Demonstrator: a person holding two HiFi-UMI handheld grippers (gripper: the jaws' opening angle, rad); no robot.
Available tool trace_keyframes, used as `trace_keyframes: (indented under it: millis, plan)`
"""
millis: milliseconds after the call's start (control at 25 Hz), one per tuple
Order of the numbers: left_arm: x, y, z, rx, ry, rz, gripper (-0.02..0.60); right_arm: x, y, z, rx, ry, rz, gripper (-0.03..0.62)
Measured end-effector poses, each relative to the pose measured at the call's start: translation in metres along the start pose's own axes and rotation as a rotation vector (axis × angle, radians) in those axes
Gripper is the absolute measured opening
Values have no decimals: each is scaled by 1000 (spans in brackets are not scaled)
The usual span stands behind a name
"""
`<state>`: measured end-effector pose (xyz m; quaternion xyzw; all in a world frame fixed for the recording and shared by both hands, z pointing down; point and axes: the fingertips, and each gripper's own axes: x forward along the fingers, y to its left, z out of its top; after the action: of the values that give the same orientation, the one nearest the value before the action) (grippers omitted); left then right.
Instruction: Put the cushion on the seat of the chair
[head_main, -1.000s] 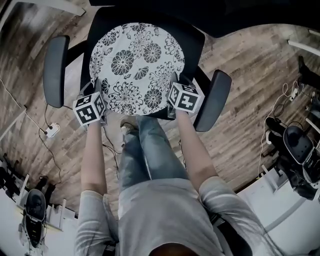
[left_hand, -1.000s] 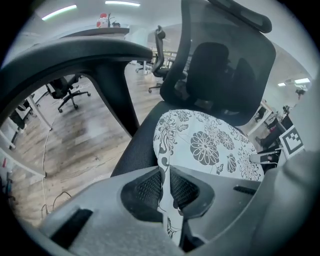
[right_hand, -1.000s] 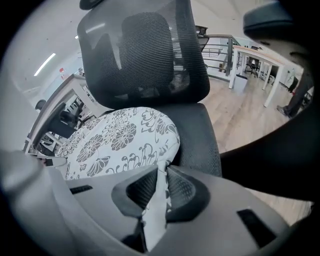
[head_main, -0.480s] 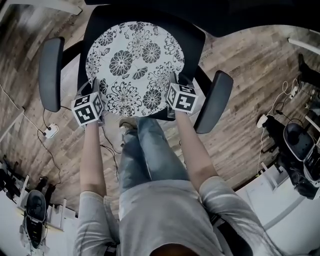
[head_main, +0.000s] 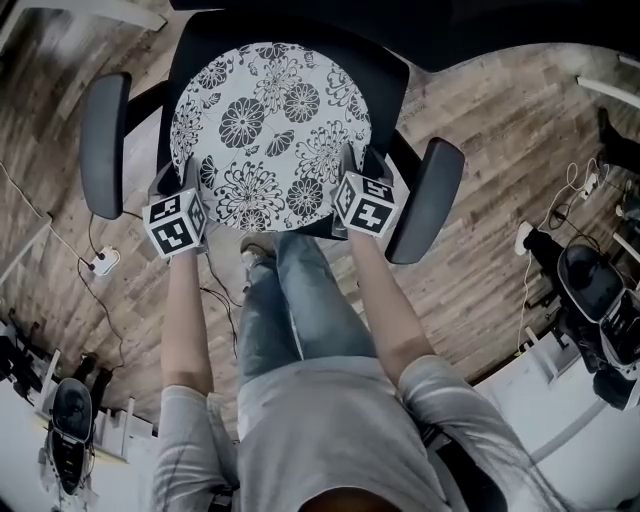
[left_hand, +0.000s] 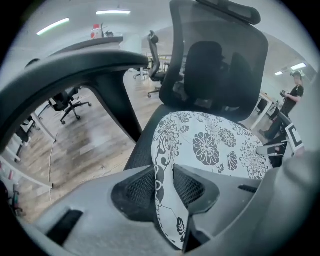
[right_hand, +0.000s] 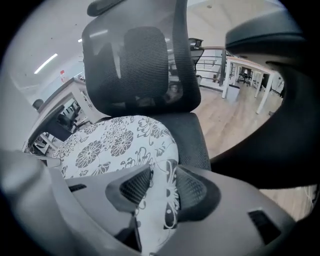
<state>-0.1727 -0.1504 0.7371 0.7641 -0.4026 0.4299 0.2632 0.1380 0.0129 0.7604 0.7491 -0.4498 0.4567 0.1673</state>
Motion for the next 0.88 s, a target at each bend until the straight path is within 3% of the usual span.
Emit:
trace_keyframes:
  millis: [160,560,600,680,880]
  plan:
    - [-10,-1,5,21,-29,13,101,-18,-1,12,25,-86,-36,141]
    - [-40,2,23,56,-120,41,118,-56,8,35,82,-225,-20,143]
    - [-43,2,25,64,-132,44,115,-59,10,35,81,-227,-8,108]
    - [-52,3,29,79,-157,53,52,-65,17,32,61,-224,19,31]
    - [-76,-5,39,81,-224,14,11,-86,33,27,-21,-234,55,18]
